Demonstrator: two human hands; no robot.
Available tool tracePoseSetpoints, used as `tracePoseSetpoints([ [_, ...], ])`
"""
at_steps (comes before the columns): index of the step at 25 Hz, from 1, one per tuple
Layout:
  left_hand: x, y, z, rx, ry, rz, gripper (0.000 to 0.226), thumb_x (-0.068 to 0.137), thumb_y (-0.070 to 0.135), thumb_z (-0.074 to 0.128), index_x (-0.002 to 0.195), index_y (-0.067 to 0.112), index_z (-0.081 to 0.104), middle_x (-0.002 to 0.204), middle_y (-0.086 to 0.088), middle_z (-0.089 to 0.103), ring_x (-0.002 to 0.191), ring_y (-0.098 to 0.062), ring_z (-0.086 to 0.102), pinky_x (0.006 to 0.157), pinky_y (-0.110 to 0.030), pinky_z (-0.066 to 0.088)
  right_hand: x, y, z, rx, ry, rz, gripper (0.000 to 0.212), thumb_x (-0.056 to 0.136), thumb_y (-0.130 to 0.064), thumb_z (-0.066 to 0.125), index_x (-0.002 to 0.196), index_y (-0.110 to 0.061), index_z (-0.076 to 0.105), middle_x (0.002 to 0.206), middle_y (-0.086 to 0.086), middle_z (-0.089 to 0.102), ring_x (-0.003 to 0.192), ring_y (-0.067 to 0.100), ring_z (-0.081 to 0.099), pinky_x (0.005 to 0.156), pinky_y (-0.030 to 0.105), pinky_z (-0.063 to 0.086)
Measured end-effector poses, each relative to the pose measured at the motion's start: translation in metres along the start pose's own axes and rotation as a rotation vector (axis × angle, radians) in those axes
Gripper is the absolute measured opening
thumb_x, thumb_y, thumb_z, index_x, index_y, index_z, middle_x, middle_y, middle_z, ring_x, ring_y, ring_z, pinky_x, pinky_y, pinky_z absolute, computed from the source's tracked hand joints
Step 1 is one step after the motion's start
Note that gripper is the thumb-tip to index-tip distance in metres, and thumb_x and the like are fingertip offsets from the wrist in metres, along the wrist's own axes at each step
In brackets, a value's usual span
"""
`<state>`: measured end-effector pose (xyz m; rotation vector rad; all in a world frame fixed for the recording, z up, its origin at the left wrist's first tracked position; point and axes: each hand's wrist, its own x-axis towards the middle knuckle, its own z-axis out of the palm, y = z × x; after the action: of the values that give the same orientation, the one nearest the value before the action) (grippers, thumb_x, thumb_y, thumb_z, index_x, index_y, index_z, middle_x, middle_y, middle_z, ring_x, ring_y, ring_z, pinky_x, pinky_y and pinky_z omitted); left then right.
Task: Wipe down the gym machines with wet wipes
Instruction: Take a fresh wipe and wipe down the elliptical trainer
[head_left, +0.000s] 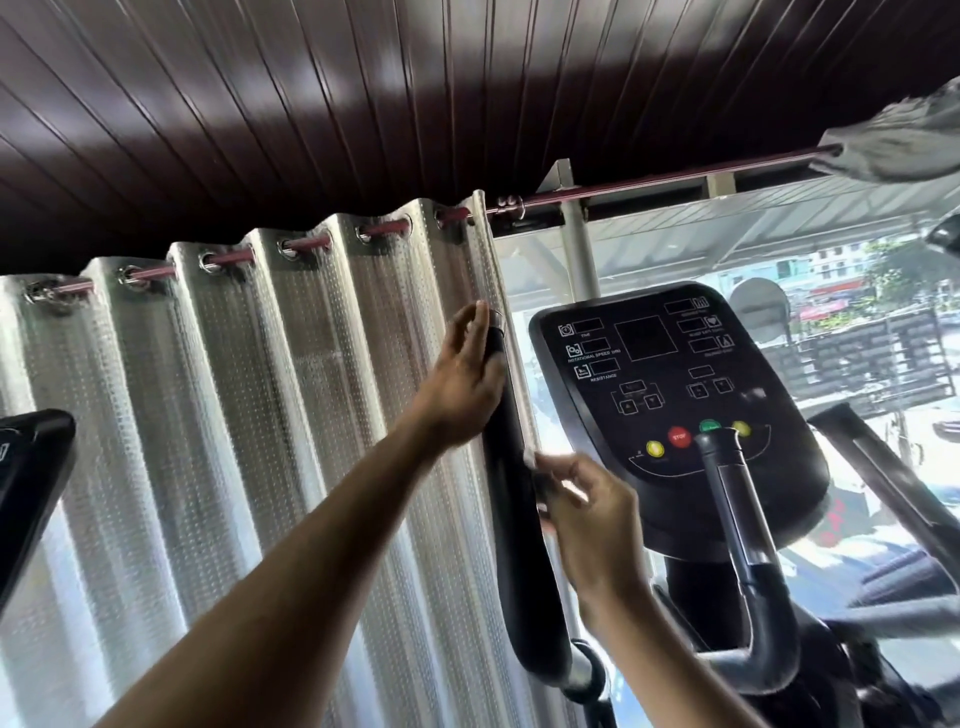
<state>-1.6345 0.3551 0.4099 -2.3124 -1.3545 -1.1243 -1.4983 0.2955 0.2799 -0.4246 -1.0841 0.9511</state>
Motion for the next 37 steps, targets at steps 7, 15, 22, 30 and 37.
tracePoseSetpoints([
  [7,-0.004,0.005,0.006,0.034,-0.044,-0.019,0.076,0.109,0.042,0.030,0.161,0.013,-0.017,0.168,-0.002,-0.028,0.155,-0.015,-0.022,0.126,-0.036,-0.005,-0.051,0.009,-0.036,0.038,-0.064,0.081,0.006,0.086,-0.002,0.075,0.085,-0.005,0.079,0.075,0.011,0.075,0.068,0.013,0.069,0.065,0.026,0.059],
  [15,-0.004,0.006,0.006,0.081,-0.089,-0.016,0.070,0.112,0.034,0.030,0.160,0.014,-0.018,0.166,-0.003,-0.033,0.154,-0.017,-0.023,0.126,-0.031,-0.006,-0.020,0.016,-0.028,0.148,-0.261,0.310,0.016,0.094,-0.015,0.072,0.084,-0.011,0.061,0.074,0.002,0.058,0.063,0.009,0.053,0.056,0.021,0.043],
  [22,-0.015,0.020,0.005,0.096,-0.088,-0.053,0.077,0.110,0.031,0.038,0.160,0.009,-0.017,0.167,-0.009,-0.029,0.157,-0.024,-0.015,0.130,-0.043,0.005,-0.031,0.036,-0.083,-0.375,-0.544,0.039,0.001,0.093,-0.004,0.072,0.092,-0.003,0.072,0.089,0.005,0.075,0.087,0.015,0.069,0.084,0.030,0.055],
  [30,-0.041,0.032,0.016,0.007,-0.071,-0.094,0.090,0.103,0.027,0.048,0.160,0.012,-0.021,0.168,-0.006,-0.030,0.158,-0.025,-0.016,0.129,-0.050,0.010,-0.020,0.121,-0.101,-1.016,-0.579,0.114,0.040,0.079,-0.001,0.052,0.056,-0.033,0.061,0.051,-0.014,0.054,0.052,-0.003,0.046,0.058,0.026,0.038],
  [37,-0.046,0.037,0.019,0.000,-0.011,-0.098,0.085,0.106,0.028,0.047,0.162,0.015,-0.016,0.169,-0.005,-0.025,0.158,-0.022,-0.014,0.130,-0.045,0.009,-0.095,0.042,-0.064,-0.571,-0.006,0.168,0.023,0.092,-0.011,0.067,0.084,-0.029,0.078,0.077,-0.013,0.076,0.070,0.005,0.070,0.062,0.011,0.048],
])
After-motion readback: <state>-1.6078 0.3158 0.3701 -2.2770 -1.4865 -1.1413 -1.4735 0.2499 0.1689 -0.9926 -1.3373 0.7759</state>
